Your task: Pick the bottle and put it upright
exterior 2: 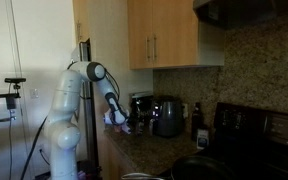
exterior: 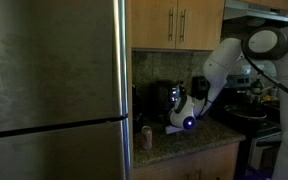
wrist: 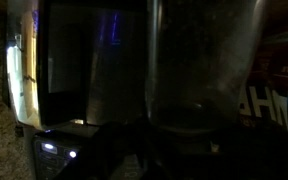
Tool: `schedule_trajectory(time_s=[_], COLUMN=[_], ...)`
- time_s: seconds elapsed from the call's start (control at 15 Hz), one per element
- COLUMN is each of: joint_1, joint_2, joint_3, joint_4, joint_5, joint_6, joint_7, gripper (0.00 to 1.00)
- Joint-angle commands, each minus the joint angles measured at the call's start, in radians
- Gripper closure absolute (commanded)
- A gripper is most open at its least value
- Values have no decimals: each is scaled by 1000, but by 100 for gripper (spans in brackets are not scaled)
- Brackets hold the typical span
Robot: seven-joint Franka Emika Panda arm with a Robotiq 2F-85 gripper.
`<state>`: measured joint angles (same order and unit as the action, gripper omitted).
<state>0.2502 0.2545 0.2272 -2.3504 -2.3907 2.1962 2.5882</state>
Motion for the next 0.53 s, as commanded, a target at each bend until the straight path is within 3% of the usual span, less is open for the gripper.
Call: schedule_trajectory(time_s=[0.0, 0.27, 0.33, 0.47], joint_1=[-21, -27, -22, -22], joint_2=[26, 33, 21, 21], joint_3=[23, 33, 34, 35], joint_4=[4, 18, 9, 9], joint_5=[-37, -4, -10, -9], joint_6=[-58, -21, -45, -44], joint_7=[32, 13, 10, 10], gripper=[73, 73, 48, 48])
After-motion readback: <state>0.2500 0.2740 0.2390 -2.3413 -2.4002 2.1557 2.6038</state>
